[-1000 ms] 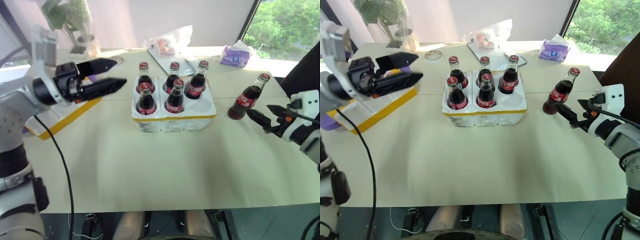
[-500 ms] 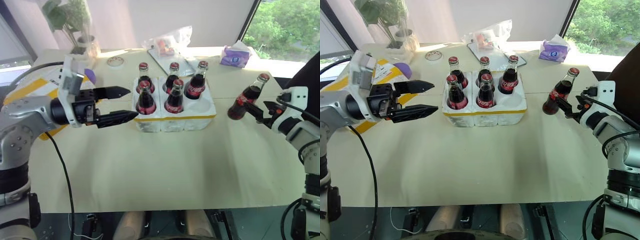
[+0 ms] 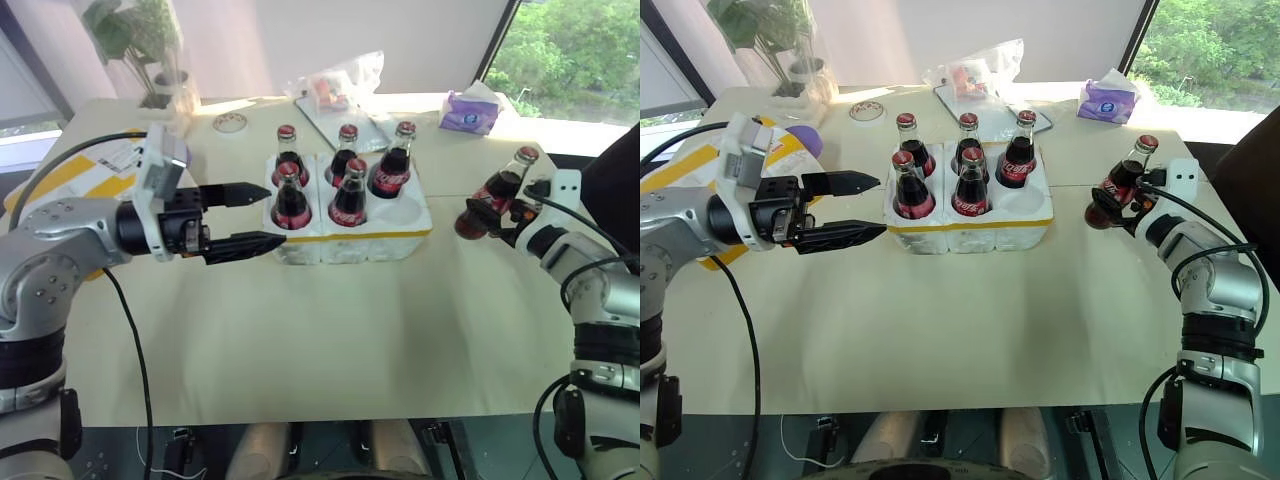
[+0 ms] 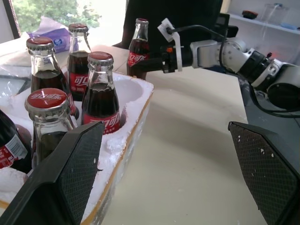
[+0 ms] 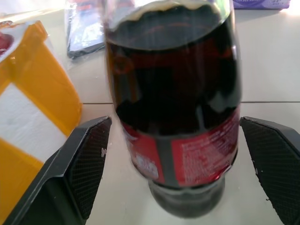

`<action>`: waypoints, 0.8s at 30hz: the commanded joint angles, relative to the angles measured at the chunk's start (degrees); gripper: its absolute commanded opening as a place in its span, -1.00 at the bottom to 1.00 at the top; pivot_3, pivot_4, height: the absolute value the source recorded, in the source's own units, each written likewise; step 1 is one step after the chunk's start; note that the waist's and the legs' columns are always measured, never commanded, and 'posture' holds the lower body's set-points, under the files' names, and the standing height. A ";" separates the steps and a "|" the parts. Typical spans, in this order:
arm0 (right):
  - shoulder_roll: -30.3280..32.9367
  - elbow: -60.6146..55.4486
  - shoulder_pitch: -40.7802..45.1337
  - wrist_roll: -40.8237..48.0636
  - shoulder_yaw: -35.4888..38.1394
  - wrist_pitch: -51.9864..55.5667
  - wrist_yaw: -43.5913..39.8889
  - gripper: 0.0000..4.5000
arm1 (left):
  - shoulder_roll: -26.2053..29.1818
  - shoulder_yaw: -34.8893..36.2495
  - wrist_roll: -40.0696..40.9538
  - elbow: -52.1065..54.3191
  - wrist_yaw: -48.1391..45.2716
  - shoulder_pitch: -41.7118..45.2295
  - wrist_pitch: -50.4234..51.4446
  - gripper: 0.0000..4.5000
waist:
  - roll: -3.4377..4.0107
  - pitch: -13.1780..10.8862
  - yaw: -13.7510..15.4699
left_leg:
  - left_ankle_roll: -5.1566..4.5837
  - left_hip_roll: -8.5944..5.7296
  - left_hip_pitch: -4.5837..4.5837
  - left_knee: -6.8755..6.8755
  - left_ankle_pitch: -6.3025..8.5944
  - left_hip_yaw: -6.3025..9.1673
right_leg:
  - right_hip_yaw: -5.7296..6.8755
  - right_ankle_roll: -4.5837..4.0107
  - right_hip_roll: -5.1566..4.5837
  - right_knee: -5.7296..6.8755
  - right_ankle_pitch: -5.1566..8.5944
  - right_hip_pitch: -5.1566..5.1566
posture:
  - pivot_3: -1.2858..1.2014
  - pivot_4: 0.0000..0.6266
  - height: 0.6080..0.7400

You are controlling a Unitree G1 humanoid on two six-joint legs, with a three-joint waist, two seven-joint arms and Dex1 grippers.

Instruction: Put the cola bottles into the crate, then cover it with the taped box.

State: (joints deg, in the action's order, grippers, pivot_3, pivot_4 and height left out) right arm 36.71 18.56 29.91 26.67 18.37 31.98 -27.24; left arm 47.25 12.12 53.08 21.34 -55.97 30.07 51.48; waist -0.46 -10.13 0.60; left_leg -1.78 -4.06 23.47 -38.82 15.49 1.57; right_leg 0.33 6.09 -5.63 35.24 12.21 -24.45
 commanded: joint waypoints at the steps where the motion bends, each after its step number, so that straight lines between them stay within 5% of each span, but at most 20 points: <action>1: 0.09 -1.14 1.33 -0.38 1.28 -1.90 -0.09 0.22 | 0.14 0.55 0.69 0.87 0.25 1.57 -1.22 1.00 | 0.00 0.00 0.00 | 0.00 0.00 0.00 0.00 0.00 0.00 | 0.00 0.00 0.00 0.00 0.00 0.00 | 0.03 -0.52 1.00; 13: -1.03 -21.83 3.32 20.46 10.34 9.73 -2.26 0.21 | 0.41 1.27 1.33 0.29 0.88 0.94 -1.24 1.00 | 0.70 -0.43 -0.07 | 0.04 0.01 0.04 0.28 -0.03 -0.01 | -0.01 0.22 0.02 0.00 -0.12 -0.19 | 0.03 -0.52 1.00; 18: -0.88 -32.03 2.18 27.79 7.56 15.92 -3.24 0.21 | 0.34 1.13 1.15 0.03 1.29 0.83 -1.62 1.00 | 0.70 -0.43 -0.22 | 0.12 0.02 -0.02 0.60 -0.09 -0.01 | -0.01 0.22 0.00 -0.07 -0.12 -0.25 | 0.03 -0.52 1.00; 24: -0.59 -34.71 1.66 25.47 1.85 16.23 -4.23 0.21 | 0.16 1.46 1.47 0.42 1.82 0.55 -1.78 1.00 | 0.67 -0.44 -0.01 | 0.12 0.01 -0.02 0.58 -0.09 -0.03 | -0.01 0.22 0.00 -0.10 -0.11 -0.23 | 0.03 -0.52 1.00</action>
State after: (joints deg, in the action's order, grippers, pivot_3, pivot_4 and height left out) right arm 34.93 -13.56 30.57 52.41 19.34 49.72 -31.10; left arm 47.22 12.13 53.85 20.92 -54.47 30.16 50.72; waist 0.22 -10.57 0.59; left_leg -1.66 -4.06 23.45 -38.24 15.39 1.53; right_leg 0.32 6.31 -5.63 35.14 12.09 -24.68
